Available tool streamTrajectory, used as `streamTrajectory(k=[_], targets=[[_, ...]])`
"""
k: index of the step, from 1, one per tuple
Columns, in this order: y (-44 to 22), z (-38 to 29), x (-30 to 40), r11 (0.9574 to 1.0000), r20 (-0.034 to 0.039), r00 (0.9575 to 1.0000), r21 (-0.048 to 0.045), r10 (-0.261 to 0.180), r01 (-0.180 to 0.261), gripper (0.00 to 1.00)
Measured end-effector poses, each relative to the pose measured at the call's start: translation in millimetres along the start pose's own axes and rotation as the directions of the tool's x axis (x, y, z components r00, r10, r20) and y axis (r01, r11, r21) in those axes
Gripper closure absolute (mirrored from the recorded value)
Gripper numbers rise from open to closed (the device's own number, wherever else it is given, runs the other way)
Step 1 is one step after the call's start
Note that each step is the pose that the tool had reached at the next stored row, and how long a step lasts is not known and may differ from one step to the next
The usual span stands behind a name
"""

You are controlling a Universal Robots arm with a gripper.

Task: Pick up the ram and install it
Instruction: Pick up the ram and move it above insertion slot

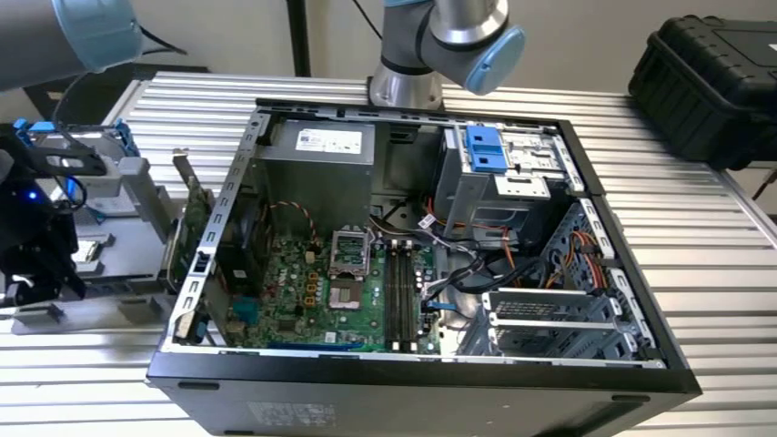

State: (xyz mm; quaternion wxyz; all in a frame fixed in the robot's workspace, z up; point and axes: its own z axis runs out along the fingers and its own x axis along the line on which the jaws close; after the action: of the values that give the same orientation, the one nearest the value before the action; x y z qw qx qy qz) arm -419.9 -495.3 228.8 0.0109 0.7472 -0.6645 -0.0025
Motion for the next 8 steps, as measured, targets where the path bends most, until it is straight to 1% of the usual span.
streamTrajectory(k=[3, 8], targets=[[0.6, -5.1, 0.0, 1.0000, 0.0002, 1.0000, 0.0004, 0.004, -0.004, 1.00], [1.0, -9.2, 0.0, 1.0000, 0.0001, 1.0000, 0.0017, 0.006, -0.006, 1.00]])
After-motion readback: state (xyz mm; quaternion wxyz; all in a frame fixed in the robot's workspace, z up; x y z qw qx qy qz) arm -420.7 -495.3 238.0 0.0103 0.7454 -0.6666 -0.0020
